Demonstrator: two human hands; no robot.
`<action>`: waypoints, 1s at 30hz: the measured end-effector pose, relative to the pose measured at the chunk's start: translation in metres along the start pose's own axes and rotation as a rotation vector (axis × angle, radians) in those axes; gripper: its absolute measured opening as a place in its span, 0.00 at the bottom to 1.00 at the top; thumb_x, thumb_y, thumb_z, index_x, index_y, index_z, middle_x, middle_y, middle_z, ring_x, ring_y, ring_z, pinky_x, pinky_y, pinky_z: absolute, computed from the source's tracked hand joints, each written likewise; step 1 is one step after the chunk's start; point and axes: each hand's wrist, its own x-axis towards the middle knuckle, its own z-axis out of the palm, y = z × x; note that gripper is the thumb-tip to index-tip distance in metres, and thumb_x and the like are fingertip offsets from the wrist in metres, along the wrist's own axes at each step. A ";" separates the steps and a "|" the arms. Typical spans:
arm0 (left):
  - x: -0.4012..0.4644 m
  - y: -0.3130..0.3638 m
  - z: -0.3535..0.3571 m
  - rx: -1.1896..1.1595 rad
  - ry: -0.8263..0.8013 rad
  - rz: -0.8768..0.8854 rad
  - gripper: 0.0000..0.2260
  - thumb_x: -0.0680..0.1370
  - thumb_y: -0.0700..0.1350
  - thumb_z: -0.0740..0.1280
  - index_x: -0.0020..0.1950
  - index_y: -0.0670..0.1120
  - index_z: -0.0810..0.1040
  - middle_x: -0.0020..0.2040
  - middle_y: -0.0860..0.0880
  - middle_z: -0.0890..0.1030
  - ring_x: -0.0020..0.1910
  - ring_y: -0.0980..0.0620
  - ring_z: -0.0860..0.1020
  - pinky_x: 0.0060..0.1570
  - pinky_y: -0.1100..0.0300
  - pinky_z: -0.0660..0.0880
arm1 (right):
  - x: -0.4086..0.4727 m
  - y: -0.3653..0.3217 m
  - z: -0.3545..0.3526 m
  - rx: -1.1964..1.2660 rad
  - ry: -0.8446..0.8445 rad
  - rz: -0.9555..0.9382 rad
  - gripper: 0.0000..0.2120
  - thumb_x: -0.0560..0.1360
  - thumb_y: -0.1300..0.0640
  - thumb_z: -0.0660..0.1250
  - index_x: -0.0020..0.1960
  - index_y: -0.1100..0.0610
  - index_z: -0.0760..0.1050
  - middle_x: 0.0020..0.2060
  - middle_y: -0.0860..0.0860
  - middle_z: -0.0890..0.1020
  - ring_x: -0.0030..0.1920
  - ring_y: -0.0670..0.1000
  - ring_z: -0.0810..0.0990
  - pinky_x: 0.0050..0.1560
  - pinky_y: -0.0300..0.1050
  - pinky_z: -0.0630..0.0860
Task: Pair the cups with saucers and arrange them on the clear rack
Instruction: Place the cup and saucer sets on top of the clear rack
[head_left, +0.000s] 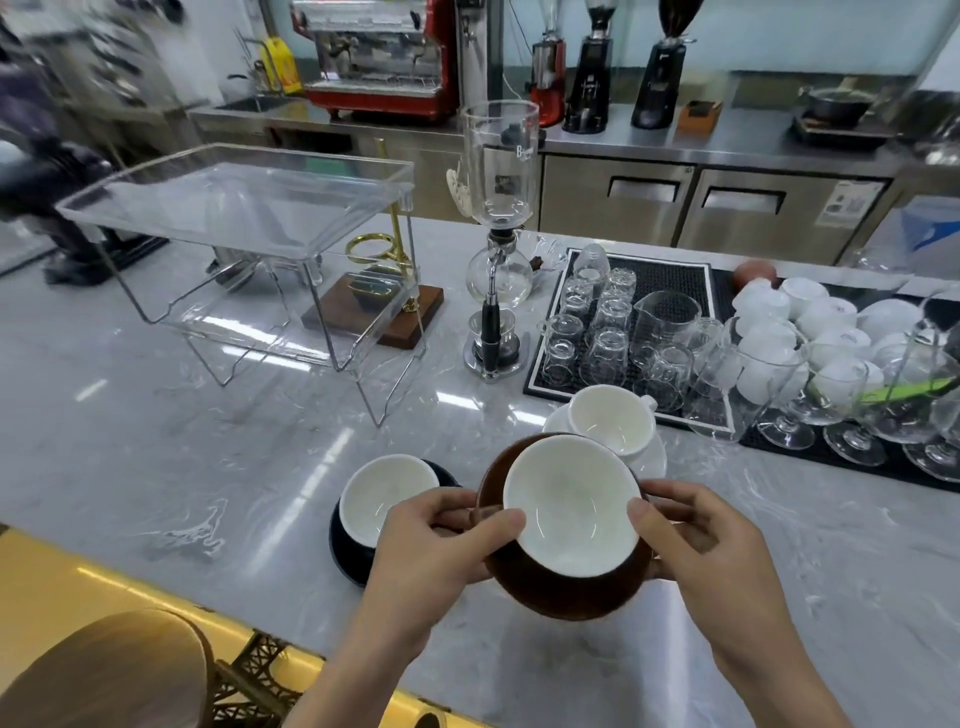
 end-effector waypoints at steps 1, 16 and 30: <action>-0.001 0.005 -0.003 -0.009 0.016 0.013 0.24 0.55 0.52 0.82 0.49 0.46 0.85 0.37 0.51 0.87 0.37 0.52 0.87 0.33 0.62 0.82 | 0.002 -0.005 0.004 0.000 -0.008 -0.015 0.08 0.71 0.54 0.75 0.50 0.47 0.83 0.43 0.48 0.86 0.44 0.55 0.85 0.35 0.43 0.83; -0.008 0.072 -0.068 -0.084 0.195 0.249 0.24 0.53 0.50 0.83 0.47 0.49 0.88 0.41 0.43 0.86 0.38 0.45 0.86 0.40 0.50 0.85 | 0.024 -0.090 0.080 -0.001 -0.166 -0.214 0.09 0.68 0.54 0.76 0.47 0.45 0.84 0.42 0.48 0.85 0.41 0.55 0.84 0.46 0.62 0.84; 0.005 0.181 -0.148 -0.080 0.281 0.533 0.22 0.54 0.52 0.82 0.47 0.53 0.88 0.40 0.46 0.87 0.40 0.45 0.88 0.40 0.54 0.85 | 0.046 -0.208 0.170 0.015 -0.299 -0.520 0.21 0.58 0.38 0.72 0.50 0.41 0.83 0.41 0.47 0.86 0.40 0.49 0.85 0.38 0.38 0.83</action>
